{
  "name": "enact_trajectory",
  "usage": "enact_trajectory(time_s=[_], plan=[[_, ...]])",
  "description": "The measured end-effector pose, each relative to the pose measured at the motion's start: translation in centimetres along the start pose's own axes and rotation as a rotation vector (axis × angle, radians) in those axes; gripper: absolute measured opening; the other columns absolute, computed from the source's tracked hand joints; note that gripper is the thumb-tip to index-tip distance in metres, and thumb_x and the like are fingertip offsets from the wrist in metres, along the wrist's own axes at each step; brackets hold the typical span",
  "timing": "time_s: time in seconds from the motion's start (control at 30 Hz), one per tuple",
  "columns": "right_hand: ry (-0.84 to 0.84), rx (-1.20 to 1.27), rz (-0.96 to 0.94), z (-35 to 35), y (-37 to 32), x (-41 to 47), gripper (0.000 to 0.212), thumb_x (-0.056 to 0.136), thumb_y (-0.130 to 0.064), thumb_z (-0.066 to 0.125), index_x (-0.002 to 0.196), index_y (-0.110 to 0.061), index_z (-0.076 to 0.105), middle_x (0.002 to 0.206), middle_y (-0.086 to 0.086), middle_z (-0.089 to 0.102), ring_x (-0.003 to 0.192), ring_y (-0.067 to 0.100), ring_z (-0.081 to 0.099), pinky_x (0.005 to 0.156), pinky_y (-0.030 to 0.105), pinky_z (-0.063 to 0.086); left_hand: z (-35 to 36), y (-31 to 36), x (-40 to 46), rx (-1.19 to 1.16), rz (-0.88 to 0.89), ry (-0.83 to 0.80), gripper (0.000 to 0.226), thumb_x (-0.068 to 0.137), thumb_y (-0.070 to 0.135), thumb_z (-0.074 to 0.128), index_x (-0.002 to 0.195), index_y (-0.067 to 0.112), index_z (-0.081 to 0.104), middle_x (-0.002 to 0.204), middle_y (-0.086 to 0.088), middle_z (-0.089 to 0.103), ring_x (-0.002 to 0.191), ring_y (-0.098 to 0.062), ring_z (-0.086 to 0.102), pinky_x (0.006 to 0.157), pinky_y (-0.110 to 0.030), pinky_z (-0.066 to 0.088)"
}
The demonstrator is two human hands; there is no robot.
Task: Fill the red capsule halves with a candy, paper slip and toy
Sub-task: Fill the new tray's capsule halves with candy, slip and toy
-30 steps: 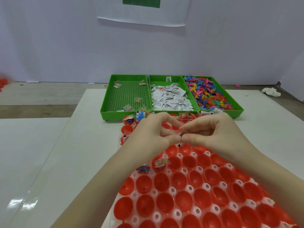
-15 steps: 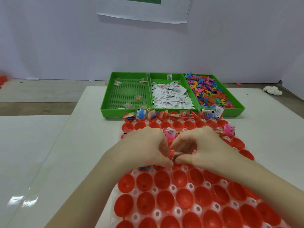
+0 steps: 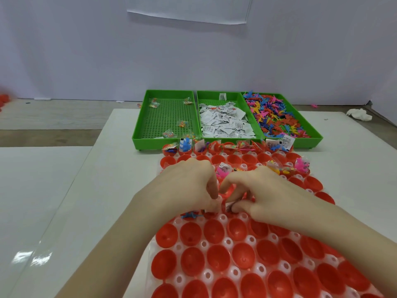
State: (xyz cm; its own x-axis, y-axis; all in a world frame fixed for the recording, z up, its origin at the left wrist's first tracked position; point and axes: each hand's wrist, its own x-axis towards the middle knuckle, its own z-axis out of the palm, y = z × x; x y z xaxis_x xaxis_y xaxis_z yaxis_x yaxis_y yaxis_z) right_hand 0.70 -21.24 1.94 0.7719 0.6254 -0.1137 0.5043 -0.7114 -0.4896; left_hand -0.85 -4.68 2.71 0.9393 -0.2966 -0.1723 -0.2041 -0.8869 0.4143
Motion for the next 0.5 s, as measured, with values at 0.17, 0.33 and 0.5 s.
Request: enact_trajectory(time_s=[0.17,0.33,0.5], plan=[[0.085,-0.088,-0.035,0.30,-0.20,0.11,0.020,0.074,-0.004,0.070,0.081,-0.022,0.072,0.077,-0.009,0.072,0.080,-0.009,0.057,0.067,0.011,0.047,-0.01,0.27,0.00,0.045,0.021,0.022,0.006,0.072,0.023,0.072,0.078,0.025,0.072,0.074,0.017,0.066,0.077,-0.009,0.064,0.072,-0.032,0.054],[0.050,-0.127,-0.040,0.24,-0.41,0.42,0.017,0.075,-0.007,0.069,0.083,-0.022,0.072,0.077,-0.007,0.071,0.077,0.001,0.060,0.069,0.031,0.053,0.29,0.19,0.16,0.044,0.013,0.035,0.008,0.072,0.025,0.073,0.079,0.027,0.074,0.080,0.006,0.070,0.079,-0.013,0.063,0.069,-0.030,0.052],[-0.025,-0.022,-0.036,-0.22,-0.01,0.76,0.021,0.075,-0.011,0.073,0.092,-0.023,0.070,0.080,-0.017,0.068,0.068,-0.008,0.059,0.061,0.006,0.044,0.16,-0.16,0.33,0.030,0.038,-0.014,0.011,0.074,0.029,0.073,0.084,0.026,0.076,0.082,0.005,0.071,0.075,-0.010,0.061,0.070,-0.031,0.052]])
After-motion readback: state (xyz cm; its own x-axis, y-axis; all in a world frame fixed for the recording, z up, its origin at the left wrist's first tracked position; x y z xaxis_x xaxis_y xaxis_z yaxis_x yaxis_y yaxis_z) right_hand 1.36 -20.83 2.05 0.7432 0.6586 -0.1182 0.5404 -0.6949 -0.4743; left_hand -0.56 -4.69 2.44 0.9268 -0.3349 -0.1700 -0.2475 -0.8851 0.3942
